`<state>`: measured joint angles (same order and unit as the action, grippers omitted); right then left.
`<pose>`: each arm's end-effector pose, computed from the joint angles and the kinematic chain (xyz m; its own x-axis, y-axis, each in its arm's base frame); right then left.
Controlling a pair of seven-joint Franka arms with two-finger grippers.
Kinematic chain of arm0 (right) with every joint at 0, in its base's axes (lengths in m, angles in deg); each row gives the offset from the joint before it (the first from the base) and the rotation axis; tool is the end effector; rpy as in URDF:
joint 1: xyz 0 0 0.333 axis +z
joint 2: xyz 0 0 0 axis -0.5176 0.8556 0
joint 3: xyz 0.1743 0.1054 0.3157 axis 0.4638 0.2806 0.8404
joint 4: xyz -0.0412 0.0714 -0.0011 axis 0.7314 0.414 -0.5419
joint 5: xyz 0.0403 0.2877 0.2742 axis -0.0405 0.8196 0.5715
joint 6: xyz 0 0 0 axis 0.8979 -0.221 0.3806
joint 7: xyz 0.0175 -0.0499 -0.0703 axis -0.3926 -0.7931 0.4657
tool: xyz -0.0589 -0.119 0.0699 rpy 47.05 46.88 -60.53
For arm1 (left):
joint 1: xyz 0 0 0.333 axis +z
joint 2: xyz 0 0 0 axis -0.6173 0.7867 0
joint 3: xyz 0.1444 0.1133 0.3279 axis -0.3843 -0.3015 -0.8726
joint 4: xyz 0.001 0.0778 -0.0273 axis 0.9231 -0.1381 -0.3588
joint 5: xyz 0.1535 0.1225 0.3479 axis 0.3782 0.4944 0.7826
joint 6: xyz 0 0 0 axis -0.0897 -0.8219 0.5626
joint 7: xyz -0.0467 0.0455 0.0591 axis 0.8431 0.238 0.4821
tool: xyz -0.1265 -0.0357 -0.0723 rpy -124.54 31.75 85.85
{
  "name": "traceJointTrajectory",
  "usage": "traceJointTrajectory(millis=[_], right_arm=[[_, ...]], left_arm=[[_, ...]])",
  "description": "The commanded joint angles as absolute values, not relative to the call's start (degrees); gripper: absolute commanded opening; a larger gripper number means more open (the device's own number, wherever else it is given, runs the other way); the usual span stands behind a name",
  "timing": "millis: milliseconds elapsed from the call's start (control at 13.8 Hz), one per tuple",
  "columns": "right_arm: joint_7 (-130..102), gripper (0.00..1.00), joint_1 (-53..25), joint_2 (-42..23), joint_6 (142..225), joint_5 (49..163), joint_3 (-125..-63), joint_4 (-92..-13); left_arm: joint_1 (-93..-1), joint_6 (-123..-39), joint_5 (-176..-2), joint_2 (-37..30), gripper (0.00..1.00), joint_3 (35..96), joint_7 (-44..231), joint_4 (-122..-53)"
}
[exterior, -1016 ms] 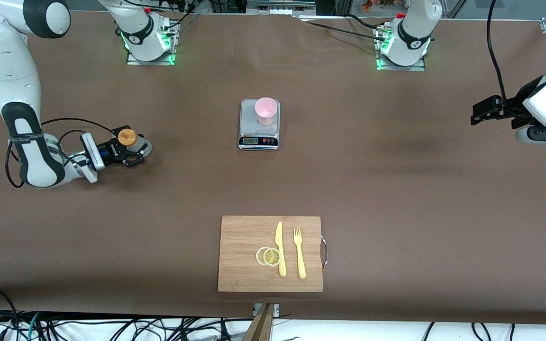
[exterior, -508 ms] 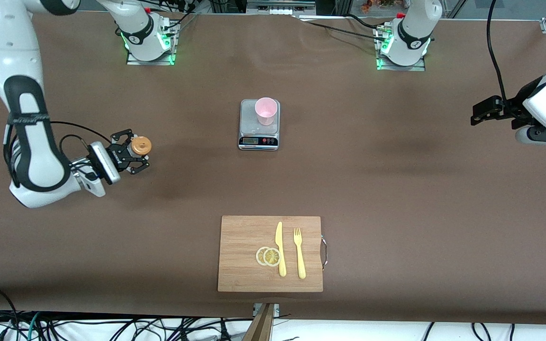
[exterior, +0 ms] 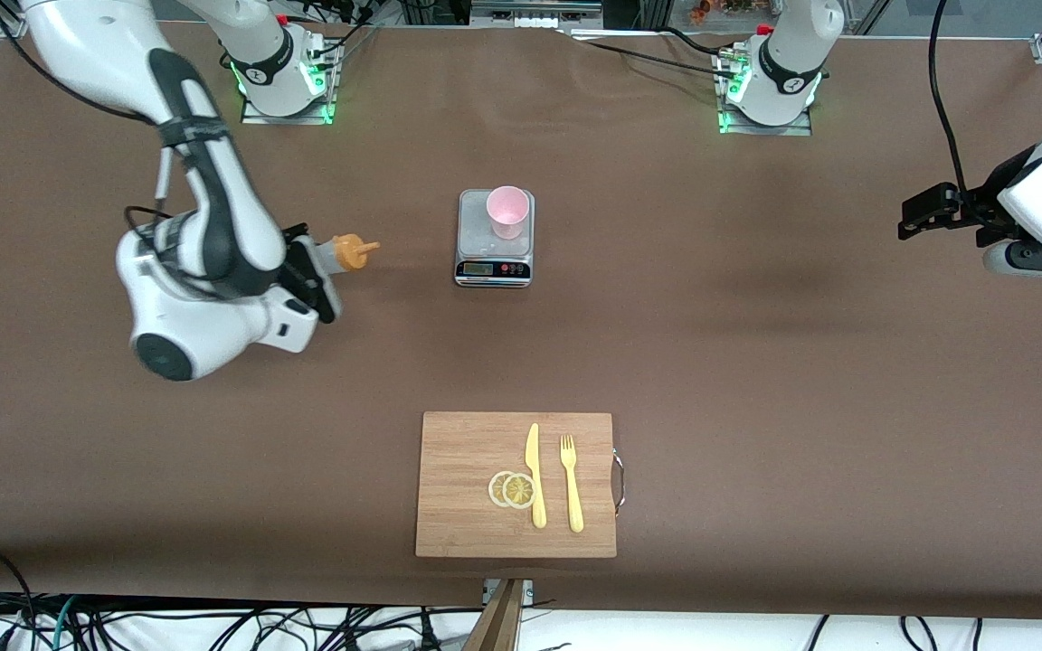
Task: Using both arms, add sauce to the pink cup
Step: 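Move the bottle over the pink cup and squeeze sauce in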
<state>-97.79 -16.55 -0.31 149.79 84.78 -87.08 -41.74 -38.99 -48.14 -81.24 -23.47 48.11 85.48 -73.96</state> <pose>0.5907 0.2144 0.3122 -0.1148 0.9650 0.2358 0.7378 0.2418 -0.6303 0.5784 -0.0197 0.6066 0.9880 -0.0577 -0.1435 -0.0548 -0.9982 0.0242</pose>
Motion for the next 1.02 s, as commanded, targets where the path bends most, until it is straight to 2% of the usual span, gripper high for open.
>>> traceJointTrajectory(millis=[0, 363, 943], right_arm=[[-88.5, 0.00, -13.6, -1.5, 149.6, 78.5, -83.6, -41.5], [-74.7, 0.00, -7.5, -1.4, 150.7, 68.9, -78.9, -41.4], [-62.0, 0.00, 0.2, -0.7, 150.1, 61.5, -76.7, -41.4]], left_arm=[[-39.3, -47.2, -81.3, -22.5, 1.00, 48.0, 85.0, -72.0], [-39.3, -47.2, -81.2, -22.4, 1.00, 48.0, 84.9, -71.9], [-39.3, -47.3, -81.4, -22.2, 1.00, 47.9, 84.7, -71.9]])
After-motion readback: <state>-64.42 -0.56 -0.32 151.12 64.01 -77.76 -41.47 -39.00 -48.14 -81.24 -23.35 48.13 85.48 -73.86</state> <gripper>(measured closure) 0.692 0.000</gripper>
